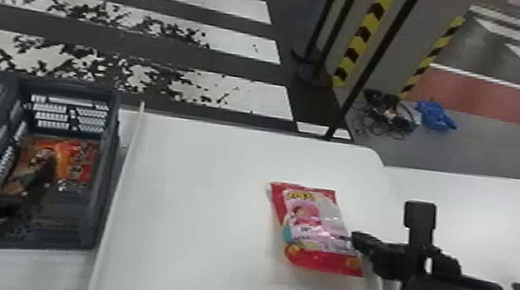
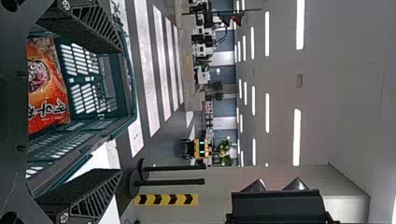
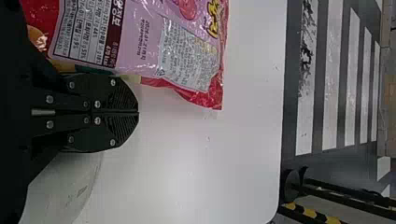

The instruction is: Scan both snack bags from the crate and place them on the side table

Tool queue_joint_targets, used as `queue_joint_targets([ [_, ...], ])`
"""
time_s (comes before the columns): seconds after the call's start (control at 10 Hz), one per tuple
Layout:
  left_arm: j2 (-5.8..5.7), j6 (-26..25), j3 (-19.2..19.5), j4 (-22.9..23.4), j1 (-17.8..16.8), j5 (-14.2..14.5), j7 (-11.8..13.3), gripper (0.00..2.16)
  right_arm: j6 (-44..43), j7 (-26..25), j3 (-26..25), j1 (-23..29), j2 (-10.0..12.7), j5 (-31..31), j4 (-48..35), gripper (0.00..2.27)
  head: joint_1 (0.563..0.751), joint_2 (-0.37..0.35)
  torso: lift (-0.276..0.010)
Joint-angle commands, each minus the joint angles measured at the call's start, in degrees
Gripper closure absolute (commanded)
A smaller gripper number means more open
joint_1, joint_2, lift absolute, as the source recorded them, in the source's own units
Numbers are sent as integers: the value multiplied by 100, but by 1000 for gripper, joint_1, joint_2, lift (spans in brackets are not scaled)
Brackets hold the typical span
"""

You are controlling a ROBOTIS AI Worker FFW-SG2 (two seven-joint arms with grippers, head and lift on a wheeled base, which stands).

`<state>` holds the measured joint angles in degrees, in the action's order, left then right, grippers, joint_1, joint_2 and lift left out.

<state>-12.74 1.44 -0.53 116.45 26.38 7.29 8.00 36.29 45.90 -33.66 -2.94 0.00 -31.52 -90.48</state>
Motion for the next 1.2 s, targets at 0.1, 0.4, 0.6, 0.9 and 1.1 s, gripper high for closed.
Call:
queue_joint_targets([
  [0.1, 0, 0, -8, 0, -1, 0, 0, 83, -47, 7, 35, -66, 5, 32, -4, 2125, 695, -281, -98],
  [0.4, 0, 0, 0, 0, 8, 0, 0, 83, -82, 25, 140, -163, 5, 5, 57, 2125, 695, -271, -98],
  [0.6, 0, 0, 9, 0, 17, 0, 0, 83, -100, 33, 237, -163, 5, 5, 75, 2125, 695, -259, -98],
  [0.9, 0, 0, 0, -9, 8, 0, 0, 83, -275, 25, 290, -225, 5, -21, 224, 2125, 695, -246, -98],
  [1.1, -9, 0, 0, -9, 8, 0, 0, 83, -662, -2, 228, -427, 5, -179, 628, 2125, 695, -240, -98],
])
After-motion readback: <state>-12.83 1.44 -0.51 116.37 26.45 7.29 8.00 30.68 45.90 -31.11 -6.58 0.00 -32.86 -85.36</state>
